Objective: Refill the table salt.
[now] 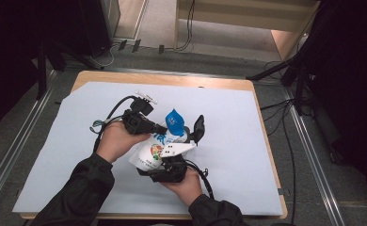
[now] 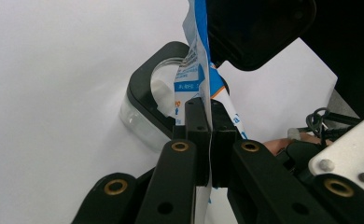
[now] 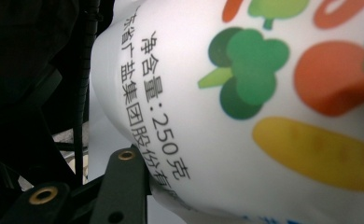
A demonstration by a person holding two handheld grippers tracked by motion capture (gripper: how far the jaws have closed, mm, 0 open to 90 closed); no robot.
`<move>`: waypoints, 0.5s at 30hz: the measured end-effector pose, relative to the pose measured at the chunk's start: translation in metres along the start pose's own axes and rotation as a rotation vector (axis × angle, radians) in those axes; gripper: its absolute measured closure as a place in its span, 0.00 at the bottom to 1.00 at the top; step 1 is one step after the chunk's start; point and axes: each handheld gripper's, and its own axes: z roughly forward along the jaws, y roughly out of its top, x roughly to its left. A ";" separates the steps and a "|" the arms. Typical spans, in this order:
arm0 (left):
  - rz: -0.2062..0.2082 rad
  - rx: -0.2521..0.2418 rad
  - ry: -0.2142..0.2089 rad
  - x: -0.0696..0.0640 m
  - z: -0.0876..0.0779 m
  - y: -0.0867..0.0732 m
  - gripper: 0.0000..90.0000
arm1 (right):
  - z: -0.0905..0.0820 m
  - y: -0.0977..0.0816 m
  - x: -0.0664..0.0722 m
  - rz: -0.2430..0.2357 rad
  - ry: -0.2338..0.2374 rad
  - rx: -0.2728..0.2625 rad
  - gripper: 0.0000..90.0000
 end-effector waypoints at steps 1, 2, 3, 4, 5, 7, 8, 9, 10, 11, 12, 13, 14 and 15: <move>-0.004 -0.005 0.001 0.000 0.000 0.000 1.00 | 0.000 0.000 0.000 0.004 0.002 0.003 0.65; -0.003 -0.006 -0.001 0.000 0.000 0.000 1.00 | 0.001 0.001 -0.001 0.011 -0.001 0.005 0.64; -0.006 -0.002 0.003 -0.001 0.001 0.001 1.00 | 0.001 0.001 -0.001 0.014 -0.003 0.007 0.64; -0.006 0.006 0.002 -0.001 0.001 0.001 1.00 | 0.001 0.001 -0.001 0.016 -0.006 0.011 0.66; -0.006 0.009 0.005 -0.001 0.002 0.001 1.00 | 0.001 0.001 -0.001 0.018 -0.009 0.012 0.68; -0.006 0.008 -0.002 -0.001 0.003 0.001 1.00 | 0.000 0.000 -0.001 0.022 -0.006 0.009 0.70; -0.005 0.007 -0.003 -0.001 0.003 0.001 1.00 | 0.000 0.000 0.000 0.020 -0.005 0.007 0.71; -0.004 0.000 -0.011 0.000 0.003 0.000 1.00 | 0.000 0.000 0.000 0.019 -0.003 0.003 0.71; -0.006 0.000 -0.015 0.000 0.003 0.001 0.99 | 0.000 0.001 0.001 0.027 0.007 -0.008 0.71; -0.008 -0.004 -0.022 0.001 0.003 0.000 0.99 | 0.000 0.001 0.001 0.027 0.007 -0.008 0.71; -0.012 -0.007 -0.030 0.002 0.003 0.000 0.99 | 0.000 0.001 0.001 0.027 0.008 -0.010 0.71; -0.014 -0.007 -0.039 0.002 0.003 0.000 0.98 | -0.001 0.001 0.001 0.023 0.013 -0.012 0.72; -0.014 -0.009 -0.039 0.003 0.002 0.000 0.97 | -0.001 0.001 0.002 0.019 0.013 -0.014 0.72; -0.015 -0.007 -0.042 0.003 0.002 0.000 0.97 | -0.001 0.002 0.002 0.022 0.018 -0.016 0.72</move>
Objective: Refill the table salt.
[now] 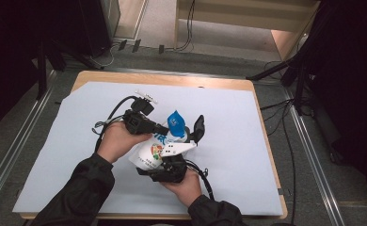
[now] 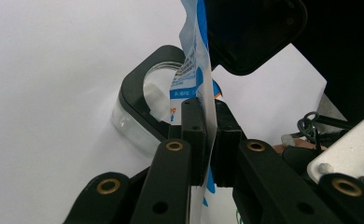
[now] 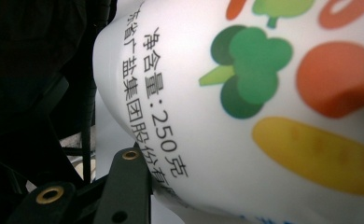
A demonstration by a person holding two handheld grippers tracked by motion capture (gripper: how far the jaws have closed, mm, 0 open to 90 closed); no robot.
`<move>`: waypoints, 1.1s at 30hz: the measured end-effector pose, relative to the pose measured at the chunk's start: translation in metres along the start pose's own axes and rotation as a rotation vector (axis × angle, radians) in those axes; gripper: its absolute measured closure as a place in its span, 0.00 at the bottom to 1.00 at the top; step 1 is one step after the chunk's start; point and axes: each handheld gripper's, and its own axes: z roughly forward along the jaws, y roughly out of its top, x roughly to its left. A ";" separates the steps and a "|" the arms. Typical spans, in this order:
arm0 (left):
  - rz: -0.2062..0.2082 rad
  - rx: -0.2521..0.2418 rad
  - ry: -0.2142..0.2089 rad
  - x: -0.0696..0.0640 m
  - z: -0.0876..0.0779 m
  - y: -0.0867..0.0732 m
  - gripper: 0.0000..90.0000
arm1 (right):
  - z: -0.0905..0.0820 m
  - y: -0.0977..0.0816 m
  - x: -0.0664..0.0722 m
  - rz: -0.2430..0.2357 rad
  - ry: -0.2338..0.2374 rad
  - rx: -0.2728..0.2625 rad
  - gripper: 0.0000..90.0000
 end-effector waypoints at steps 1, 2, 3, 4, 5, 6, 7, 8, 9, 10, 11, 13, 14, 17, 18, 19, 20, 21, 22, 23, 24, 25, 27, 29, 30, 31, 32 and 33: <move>0.000 0.001 -0.001 0.000 0.000 0.000 0.95 | 0.000 0.000 0.000 0.003 0.004 -0.003 0.72; 0.002 0.003 -0.006 0.001 0.000 0.000 0.94 | 0.000 0.000 0.000 0.002 0.004 -0.002 0.72; 0.001 0.007 -0.011 0.001 0.000 0.000 0.93 | -0.001 0.000 0.000 0.000 0.006 -0.001 0.72; 0.003 0.012 -0.012 0.001 0.000 0.000 0.91 | -0.001 0.000 0.001 -0.003 0.006 -0.001 0.72; 0.006 0.020 -0.014 0.002 0.000 0.000 0.90 | -0.001 0.000 0.001 -0.002 0.008 0.001 0.72; 0.006 0.026 -0.015 0.002 -0.001 -0.001 0.89 | -0.001 0.000 0.001 -0.002 0.013 0.001 0.72; 0.009 0.025 -0.011 0.002 -0.002 -0.001 0.89 | -0.001 0.000 0.001 -0.005 0.015 0.000 0.72; 0.009 0.026 -0.018 0.003 -0.002 -0.001 0.89 | -0.001 0.001 0.001 -0.005 0.020 -0.002 0.72; 0.003 0.023 -0.028 0.003 -0.002 -0.001 0.87 | -0.002 0.001 0.001 -0.004 0.029 -0.010 0.72; 0.002 0.026 -0.033 0.003 -0.003 -0.001 0.87 | -0.002 0.001 0.001 -0.004 0.029 -0.010 0.72; 0.004 0.030 -0.036 0.003 -0.004 -0.001 0.87 | -0.002 0.001 0.001 -0.007 0.030 -0.011 0.72; -0.001 0.032 -0.042 0.003 -0.004 -0.001 0.86 | -0.003 0.002 0.001 -0.003 0.037 -0.016 0.72; -0.002 0.032 -0.041 0.003 -0.004 -0.001 0.86 | -0.003 0.002 0.001 -0.007 0.036 -0.017 0.72; -0.012 0.037 -0.041 0.003 -0.004 -0.001 0.86 | -0.003 0.002 0.001 0.000 0.043 -0.015 0.72; -0.023 0.038 -0.046 0.003 -0.004 -0.001 0.86 | -0.003 0.002 0.000 0.003 0.048 -0.017 0.72; -0.025 0.038 -0.046 0.003 -0.005 -0.001 0.86 | -0.003 0.002 0.000 0.008 0.054 -0.017 0.72; -0.026 0.037 -0.043 0.003 -0.005 -0.001 0.86 | -0.003 0.002 0.000 0.010 0.059 -0.019 0.72; -0.026 0.036 -0.041 0.004 -0.005 -0.001 0.86 | -0.003 0.002 0.000 0.019 0.068 -0.024 0.72; -0.029 0.034 -0.041 0.003 -0.005 -0.001 0.86 | -0.003 0.002 -0.001 0.023 0.074 -0.027 0.72; -0.029 0.035 -0.039 0.003 -0.005 0.000 0.86 | -0.003 0.002 -0.001 0.030 0.081 -0.029 0.72; -0.030 0.034 -0.038 0.003 -0.004 0.000 0.86 | -0.003 0.002 -0.001 0.035 0.083 -0.031 0.72; -0.026 0.036 -0.031 0.003 -0.004 0.000 0.88 | -0.003 0.002 -0.001 0.034 0.081 -0.030 0.72; -0.024 0.033 -0.011 0.002 -0.003 0.000 0.96 | -0.003 0.002 -0.002 0.036 0.075 -0.022 0.72; -0.023 0.030 0.007 0.001 -0.002 0.000 0.98 | -0.002 0.002 -0.002 0.035 0.075 -0.021 0.72; -0.024 0.033 0.014 0.001 -0.002 0.000 1.00 | -0.002 0.002 -0.002 0.038 0.075 -0.020 0.71; -0.019 0.036 0.019 0.001 -0.002 0.000 1.00 | -0.002 0.002 -0.002 0.040 0.074 -0.019 0.71; -0.018 0.036 0.024 0.001 -0.002 0.000 1.00 | -0.001 0.002 -0.002 0.044 0.073 -0.016 0.71; -0.019 0.033 0.028 0.001 -0.001 0.000 1.00 | -0.001 0.002 -0.002 0.046 0.071 -0.016 0.70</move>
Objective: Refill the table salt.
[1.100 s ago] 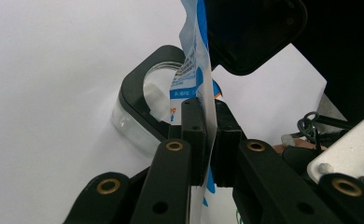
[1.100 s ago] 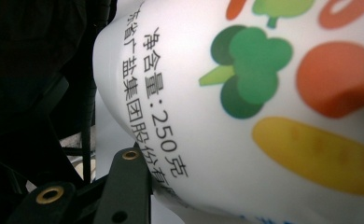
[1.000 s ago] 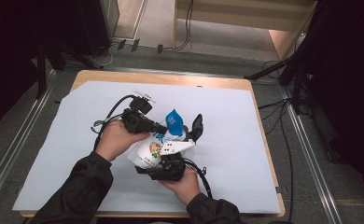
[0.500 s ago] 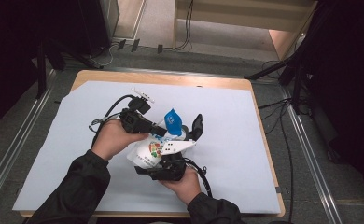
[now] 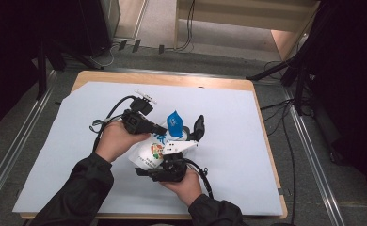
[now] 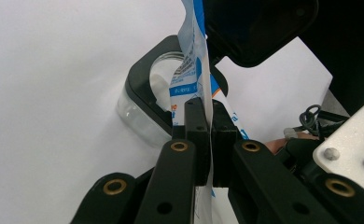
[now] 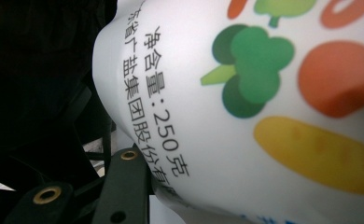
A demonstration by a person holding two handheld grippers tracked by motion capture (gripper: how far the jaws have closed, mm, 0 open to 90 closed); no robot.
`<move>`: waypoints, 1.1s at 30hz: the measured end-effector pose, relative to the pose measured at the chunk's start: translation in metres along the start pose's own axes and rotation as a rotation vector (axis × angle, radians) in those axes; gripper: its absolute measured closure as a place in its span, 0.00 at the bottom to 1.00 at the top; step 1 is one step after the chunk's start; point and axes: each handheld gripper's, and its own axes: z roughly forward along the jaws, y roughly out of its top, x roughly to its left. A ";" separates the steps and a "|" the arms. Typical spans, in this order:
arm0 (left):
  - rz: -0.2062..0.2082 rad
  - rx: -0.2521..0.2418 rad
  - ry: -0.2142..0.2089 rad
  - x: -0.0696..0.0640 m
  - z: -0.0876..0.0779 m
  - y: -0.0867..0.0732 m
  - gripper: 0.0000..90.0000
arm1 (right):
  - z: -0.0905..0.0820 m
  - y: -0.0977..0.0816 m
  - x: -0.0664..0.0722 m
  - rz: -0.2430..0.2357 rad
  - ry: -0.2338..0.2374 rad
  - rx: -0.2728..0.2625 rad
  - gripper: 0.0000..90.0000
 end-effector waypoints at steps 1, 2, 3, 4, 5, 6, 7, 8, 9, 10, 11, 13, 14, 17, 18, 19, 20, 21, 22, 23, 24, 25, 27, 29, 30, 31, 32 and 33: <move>0.001 -0.004 0.003 -0.001 0.000 0.000 1.00 | 0.000 0.000 0.000 0.001 -0.002 0.002 0.68; 0.003 -0.006 0.008 -0.001 0.000 0.000 1.00 | 0.001 0.001 -0.001 0.016 -0.002 0.010 0.63; -0.001 -0.009 0.011 -0.003 0.001 0.001 1.00 | 0.001 0.001 -0.001 0.016 -0.002 0.010 0.63; 0.003 -0.009 0.012 -0.003 0.001 0.001 1.00 | 0.002 0.001 -0.001 0.018 -0.011 0.013 0.63; 0.005 -0.008 0.013 -0.003 0.001 0.001 1.00 | 0.002 0.001 -0.001 0.018 -0.016 0.015 0.65; 0.003 -0.007 0.013 -0.004 0.002 0.001 1.00 | 0.001 0.001 -0.001 0.019 -0.022 0.013 0.68; 0.002 -0.010 0.013 -0.004 0.002 0.001 1.00 | 0.001 0.001 0.000 0.017 -0.024 0.013 0.70; 0.002 -0.009 0.010 -0.004 0.002 0.001 1.00 | 0.000 0.001 0.000 0.015 -0.024 0.008 0.71; 0.004 -0.011 0.007 -0.003 0.002 0.001 1.00 | 0.000 0.001 0.000 0.015 -0.022 0.008 0.71; 0.006 -0.014 0.004 -0.003 0.001 0.001 1.00 | 0.000 0.001 0.001 0.016 -0.019 0.005 0.71; 0.004 -0.017 -0.005 -0.003 0.001 0.001 0.99 | 0.000 0.001 0.001 0.019 -0.015 -0.002 0.71; -0.002 -0.024 -0.023 -0.002 0.001 0.001 0.96 | -0.001 0.002 0.001 0.036 0.003 -0.014 0.72; -0.005 -0.024 -0.035 -0.002 0.001 0.001 0.94 | -0.001 0.003 0.001 0.037 0.007 -0.016 0.72; -0.007 -0.024 -0.041 -0.001 0.001 0.001 0.93 | -0.002 0.003 0.001 0.039 0.020 -0.023 0.72; -0.013 -0.021 -0.045 -0.001 0.001 0.001 0.93 | -0.002 0.003 0.001 0.040 0.024 -0.022 0.72; -0.011 -0.020 -0.044 0.000 0.001 0.001 0.93 | -0.003 0.003 0.001 0.041 0.030 -0.024 0.72; -0.010 -0.018 -0.045 0.001 0.000 0.001 0.93 | -0.003 0.003 0.001 0.042 0.034 -0.025 0.72; -0.015 -0.021 -0.047 0.001 0.000 0.001 0.92 | -0.003 0.003 0.001 0.042 0.037 -0.027 0.72; -0.017 -0.026 -0.049 0.001 0.000 0.001 0.93 | -0.003 0.003 0.001 0.045 0.043 -0.028 0.72; -0.018 -0.026 -0.050 0.001 0.000 0.001 0.95 | -0.004 0.004 0.000 0.055 0.058 -0.037 0.72; -0.014 -0.023 -0.044 0.002 0.000 0.002 0.95 | -0.004 0.004 0.000 0.055 0.058 -0.037 0.72; -0.011 -0.022 -0.037 0.001 0.001 0.002 0.97 | -0.005 0.004 -0.001 0.052 0.060 -0.039 0.72; -0.004 -0.018 -0.026 0.000 0.001 0.003 0.99 | -0.004 0.004 0.000 0.050 0.056 -0.038 0.72; 0.000 -0.017 -0.024 0.000 0.002 0.003 1.00 | -0.004 0.004 0.000 0.048 0.050 -0.035 0.72; 0.000 -0.016 -0.022 0.000 0.002 0.003 1.00 | -0.004 0.004 0.000 0.053 0.051 -0.035 0.72; 0.000 -0.013 -0.020 0.000 0.002 0.004 1.00 | -0.004 0.004 0.000 0.053 0.051 -0.035 0.72; -0.002 -0.014 -0.015 0.000 0.002 0.004 1.00 | -0.004 0.004 0.000 0.053 0.048 -0.034 0.72; 0.003 -0.010 -0.011 -0.001 0.003 0.005 1.00 | -0.004 0.004 0.000 0.052 0.042 -0.032 0.72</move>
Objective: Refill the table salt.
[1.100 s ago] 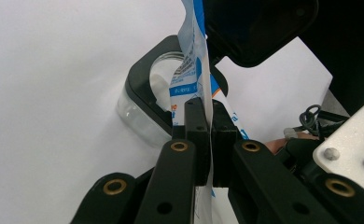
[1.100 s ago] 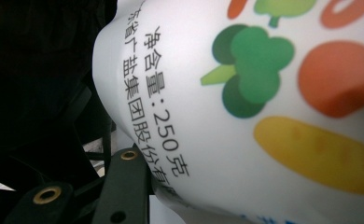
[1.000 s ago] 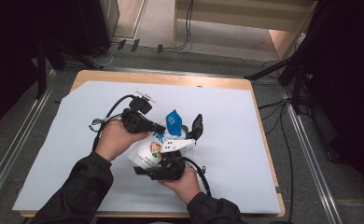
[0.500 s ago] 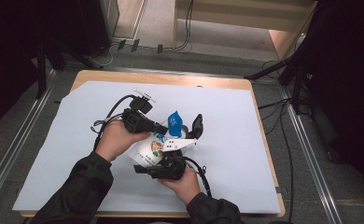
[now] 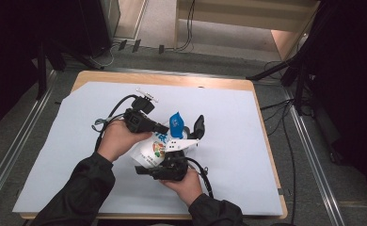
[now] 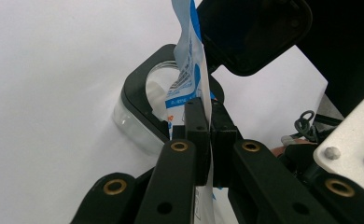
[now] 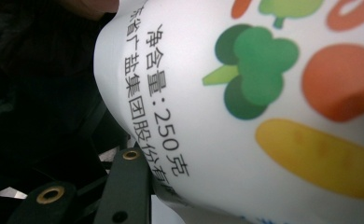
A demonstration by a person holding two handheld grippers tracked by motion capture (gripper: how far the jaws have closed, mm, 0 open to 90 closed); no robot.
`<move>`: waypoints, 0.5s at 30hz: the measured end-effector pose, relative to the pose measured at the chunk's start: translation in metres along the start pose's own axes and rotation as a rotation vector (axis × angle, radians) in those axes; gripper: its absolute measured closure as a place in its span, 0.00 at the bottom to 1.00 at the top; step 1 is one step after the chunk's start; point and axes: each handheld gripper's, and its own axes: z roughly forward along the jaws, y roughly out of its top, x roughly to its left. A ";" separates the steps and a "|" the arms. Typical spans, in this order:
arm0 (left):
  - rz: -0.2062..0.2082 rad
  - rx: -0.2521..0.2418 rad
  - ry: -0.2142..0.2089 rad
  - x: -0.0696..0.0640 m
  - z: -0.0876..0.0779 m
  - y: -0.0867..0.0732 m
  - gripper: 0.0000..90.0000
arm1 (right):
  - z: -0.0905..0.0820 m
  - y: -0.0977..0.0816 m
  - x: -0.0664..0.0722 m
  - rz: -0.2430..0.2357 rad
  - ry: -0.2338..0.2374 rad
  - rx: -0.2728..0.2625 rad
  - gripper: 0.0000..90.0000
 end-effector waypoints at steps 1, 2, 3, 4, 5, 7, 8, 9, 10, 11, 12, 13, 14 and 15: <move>-0.003 -0.001 0.005 -0.001 0.001 0.000 1.00 | 0.000 0.000 0.000 -0.007 -0.011 0.006 0.72; 0.005 0.004 0.011 -0.001 0.001 0.001 1.00 | 0.000 0.000 0.000 -0.009 -0.018 0.011 0.72; 0.005 0.006 0.011 -0.002 0.002 0.001 1.00 | 0.000 0.000 0.000 -0.007 -0.022 0.015 0.71; 0.007 0.006 0.013 -0.002 0.002 0.001 1.00 | 0.000 0.000 0.000 -0.006 -0.026 0.018 0.71; 0.003 0.003 0.014 -0.002 0.003 0.001 1.00 | 0.001 0.000 0.000 -0.006 -0.032 0.019 0.70; 0.002 -0.003 0.020 -0.002 0.003 0.001 1.00 | 0.002 0.000 -0.001 0.002 -0.034 0.022 0.67; 0.003 -0.003 0.022 -0.002 0.003 0.001 1.00 | 0.002 0.000 -0.001 0.003 -0.037 0.025 0.67; 0.002 -0.003 0.023 -0.002 0.003 0.001 1.00 | 0.002 0.000 -0.002 0.006 -0.039 0.024 0.69; 0.002 -0.001 0.024 -0.002 0.003 0.001 1.00 | 0.002 0.000 -0.002 0.006 -0.040 0.024 0.71; 0.001 -0.003 0.024 -0.002 0.002 0.001 1.00 | 0.002 0.000 -0.002 0.007 -0.038 0.019 0.71; 0.000 -0.006 0.021 -0.002 0.002 0.001 1.00 | 0.001 0.000 -0.001 0.007 -0.037 0.017 0.71; 0.002 -0.008 0.019 -0.002 0.002 0.001 1.00 | 0.001 0.001 -0.001 0.004 -0.036 0.013 0.72; 0.001 -0.009 0.017 -0.002 0.002 0.001 1.00 | 0.001 0.001 -0.001 0.004 -0.034 0.010 0.72; 0.001 -0.011 0.013 -0.002 0.002 0.001 1.00 | 0.001 0.001 -0.001 0.004 -0.032 0.008 0.72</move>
